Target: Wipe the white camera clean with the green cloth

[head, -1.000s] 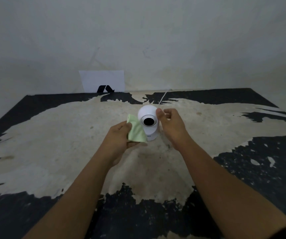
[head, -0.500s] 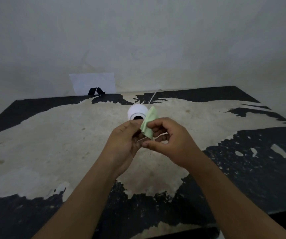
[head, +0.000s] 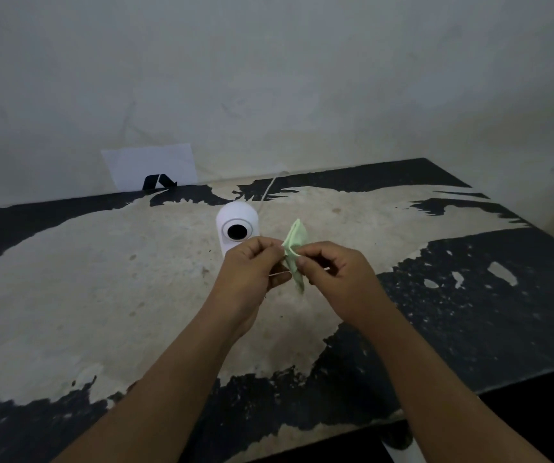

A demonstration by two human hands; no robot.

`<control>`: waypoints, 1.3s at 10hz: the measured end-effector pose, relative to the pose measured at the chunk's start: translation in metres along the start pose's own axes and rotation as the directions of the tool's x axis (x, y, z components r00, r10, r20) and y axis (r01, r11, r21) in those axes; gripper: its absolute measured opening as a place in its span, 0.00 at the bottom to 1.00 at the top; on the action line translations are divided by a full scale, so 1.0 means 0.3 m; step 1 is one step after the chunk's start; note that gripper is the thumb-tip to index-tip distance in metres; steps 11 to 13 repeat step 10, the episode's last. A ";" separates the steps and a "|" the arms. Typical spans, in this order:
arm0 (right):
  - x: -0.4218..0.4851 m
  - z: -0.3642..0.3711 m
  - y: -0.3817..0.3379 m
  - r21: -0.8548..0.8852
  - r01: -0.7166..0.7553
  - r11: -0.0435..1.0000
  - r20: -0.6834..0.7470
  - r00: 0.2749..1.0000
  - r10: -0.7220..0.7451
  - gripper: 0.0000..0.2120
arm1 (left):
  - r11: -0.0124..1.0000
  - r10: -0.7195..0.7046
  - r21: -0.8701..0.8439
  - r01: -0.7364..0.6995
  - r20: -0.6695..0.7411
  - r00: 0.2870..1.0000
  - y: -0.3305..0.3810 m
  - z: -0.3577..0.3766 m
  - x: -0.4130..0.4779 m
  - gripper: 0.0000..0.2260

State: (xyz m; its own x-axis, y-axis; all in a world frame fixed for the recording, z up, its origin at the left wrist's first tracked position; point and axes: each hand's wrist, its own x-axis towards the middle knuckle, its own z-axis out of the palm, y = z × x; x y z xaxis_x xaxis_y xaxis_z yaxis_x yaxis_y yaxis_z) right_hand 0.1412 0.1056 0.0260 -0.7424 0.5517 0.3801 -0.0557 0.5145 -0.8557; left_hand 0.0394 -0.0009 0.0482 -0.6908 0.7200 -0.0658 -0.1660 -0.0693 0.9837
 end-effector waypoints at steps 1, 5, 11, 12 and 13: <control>-0.001 -0.032 0.014 0.044 -0.089 0.995 0.017 0.996 0.089 0.07 | 1.000 -0.021 0.019 0.021 -0.008 1.000 -0.009 0.009 0.017 0.08; 0.190 -0.225 0.097 -0.115 -0.349 0.930 -0.093 0.936 0.339 0.10 | 0.897 -0.189 0.443 0.012 0.359 0.914 -0.124 0.009 -0.045 0.08; 0.378 0.079 0.278 -0.770 -0.089 0.631 0.120 0.952 0.281 0.13 | 0.144 0.121 0.978 0.151 -0.169 0.978 -0.180 -0.441 0.109 0.15; 0.378 0.079 0.278 -0.770 -0.089 0.631 0.120 0.952 0.281 0.13 | 0.144 0.121 0.978 0.151 -0.169 0.978 -0.180 -0.441 0.109 0.15; 0.378 0.079 0.278 -0.770 -0.089 0.631 0.120 0.952 0.281 0.13 | 0.144 0.121 0.978 0.151 -0.169 0.978 -0.180 -0.441 0.109 0.15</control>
